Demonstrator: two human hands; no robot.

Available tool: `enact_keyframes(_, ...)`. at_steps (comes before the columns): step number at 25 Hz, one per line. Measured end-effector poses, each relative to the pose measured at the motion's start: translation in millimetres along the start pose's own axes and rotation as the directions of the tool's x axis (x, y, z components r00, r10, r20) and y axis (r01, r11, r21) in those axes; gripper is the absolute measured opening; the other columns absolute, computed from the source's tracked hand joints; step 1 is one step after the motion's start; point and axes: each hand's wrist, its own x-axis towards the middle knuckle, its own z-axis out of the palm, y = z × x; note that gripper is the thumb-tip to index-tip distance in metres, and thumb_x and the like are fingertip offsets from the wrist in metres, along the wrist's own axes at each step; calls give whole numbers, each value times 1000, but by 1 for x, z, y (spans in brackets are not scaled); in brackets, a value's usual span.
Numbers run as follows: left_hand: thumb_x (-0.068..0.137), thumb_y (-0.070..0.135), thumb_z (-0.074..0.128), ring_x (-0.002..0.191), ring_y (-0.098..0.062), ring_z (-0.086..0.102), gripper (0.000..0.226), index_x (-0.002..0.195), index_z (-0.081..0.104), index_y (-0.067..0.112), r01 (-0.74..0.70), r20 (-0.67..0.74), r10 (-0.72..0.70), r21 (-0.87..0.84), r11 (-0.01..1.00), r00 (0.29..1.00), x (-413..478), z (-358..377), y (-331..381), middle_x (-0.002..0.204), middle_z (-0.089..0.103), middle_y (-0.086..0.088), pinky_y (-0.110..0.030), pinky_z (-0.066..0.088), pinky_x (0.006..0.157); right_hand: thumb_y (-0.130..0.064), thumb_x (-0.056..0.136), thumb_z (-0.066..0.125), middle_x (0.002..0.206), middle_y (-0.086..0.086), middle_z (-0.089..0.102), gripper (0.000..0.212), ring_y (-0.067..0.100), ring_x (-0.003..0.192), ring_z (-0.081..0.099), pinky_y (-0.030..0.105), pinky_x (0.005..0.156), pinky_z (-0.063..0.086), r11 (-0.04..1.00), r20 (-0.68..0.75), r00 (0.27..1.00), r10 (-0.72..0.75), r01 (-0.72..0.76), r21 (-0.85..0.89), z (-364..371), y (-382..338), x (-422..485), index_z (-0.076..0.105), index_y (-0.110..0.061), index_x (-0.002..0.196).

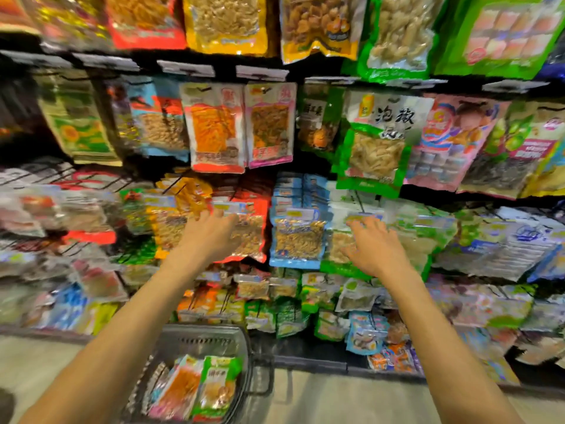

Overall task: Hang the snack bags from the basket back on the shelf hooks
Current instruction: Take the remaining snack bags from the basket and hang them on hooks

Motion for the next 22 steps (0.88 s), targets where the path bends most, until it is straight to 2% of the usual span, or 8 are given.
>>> enact_keyframes(4,96,54,47,131,-35,42,55,139,44,21,93,18,-93,-15,996,996,-32,8,-58,141,48,-10,-51,43,99,-47,99,50,151,13,36,63,33,141,32,51,110,35,995,22,995,-94,94,-10,6,-66,-3,31,-16,150)
enact_keyframes(9,98,53,46,131,-37,41,58,145,37,20,192,87,-189,-25,981,978,-53,32,-129,142,47,-11,-53,40,101,-47,98,51,151,13,37,63,34,139,33,50,110,35,983,39,982,-183,183,-4,15,-146,17,31,-17,151)
enact_keyframes(15,98,55,45,127,-38,44,56,141,42,19,171,137,-167,-12,985,976,-27,69,-225,136,50,-13,-55,42,100,-46,98,51,154,11,33,61,33,141,31,51,111,34,979,100,974,-201,202,5,46,-249,56,34,-15,149)
enact_keyframes(22,99,48,43,123,-39,47,51,137,46,15,58,212,-51,-25,998,976,13,119,-324,130,55,-15,-52,43,93,-45,98,51,153,16,33,60,36,141,31,51,109,34,992,197,972,-127,129,4,98,-349,89,37,-12,146)
